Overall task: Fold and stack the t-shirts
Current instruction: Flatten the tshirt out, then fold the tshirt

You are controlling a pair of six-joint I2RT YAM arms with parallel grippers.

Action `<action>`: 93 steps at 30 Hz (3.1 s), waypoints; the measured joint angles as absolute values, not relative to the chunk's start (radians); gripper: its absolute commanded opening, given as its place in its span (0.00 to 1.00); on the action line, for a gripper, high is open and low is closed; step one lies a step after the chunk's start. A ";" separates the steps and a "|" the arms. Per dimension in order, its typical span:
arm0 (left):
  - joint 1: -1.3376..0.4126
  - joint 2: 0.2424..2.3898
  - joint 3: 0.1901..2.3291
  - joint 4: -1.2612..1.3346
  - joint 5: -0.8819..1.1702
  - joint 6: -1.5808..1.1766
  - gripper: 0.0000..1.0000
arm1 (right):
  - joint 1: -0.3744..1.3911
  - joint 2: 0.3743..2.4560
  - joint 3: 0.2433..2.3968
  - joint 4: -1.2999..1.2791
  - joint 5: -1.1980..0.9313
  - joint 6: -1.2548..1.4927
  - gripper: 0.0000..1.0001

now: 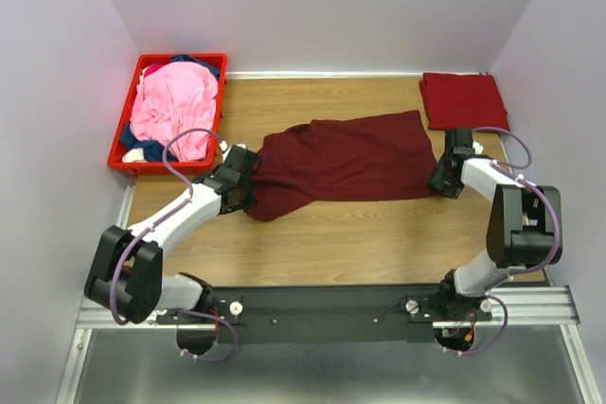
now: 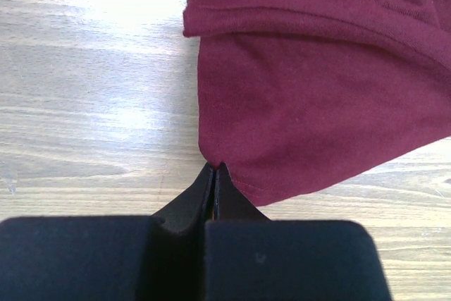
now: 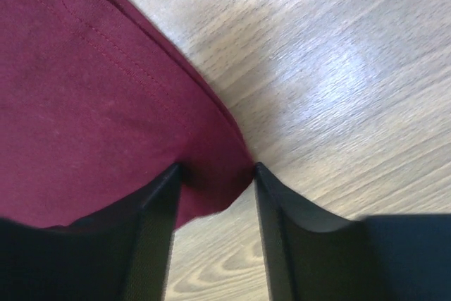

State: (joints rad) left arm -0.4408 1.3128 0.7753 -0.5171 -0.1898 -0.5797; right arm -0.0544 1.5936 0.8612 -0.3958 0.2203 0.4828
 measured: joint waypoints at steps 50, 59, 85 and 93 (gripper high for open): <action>-0.319 0.860 2.003 -0.376 -0.278 -0.115 0.00 | -0.047 0.885 1.862 -0.496 -0.005 0.244 0.08; -0.316 0.865 1.613 -0.266 -0.272 -0.110 0.00 | -0.049 0.912 1.496 -0.429 -0.072 0.232 0.04; -0.291 2.093 1.782 -0.164 -0.204 -0.098 0.00 | -0.055 1.947 1.240 0.065 -0.005 0.204 0.01; -0.276 2.030 1.724 -0.191 -0.183 -0.131 0.00 | -0.055 1.947 1.279 0.067 -0.005 0.171 0.01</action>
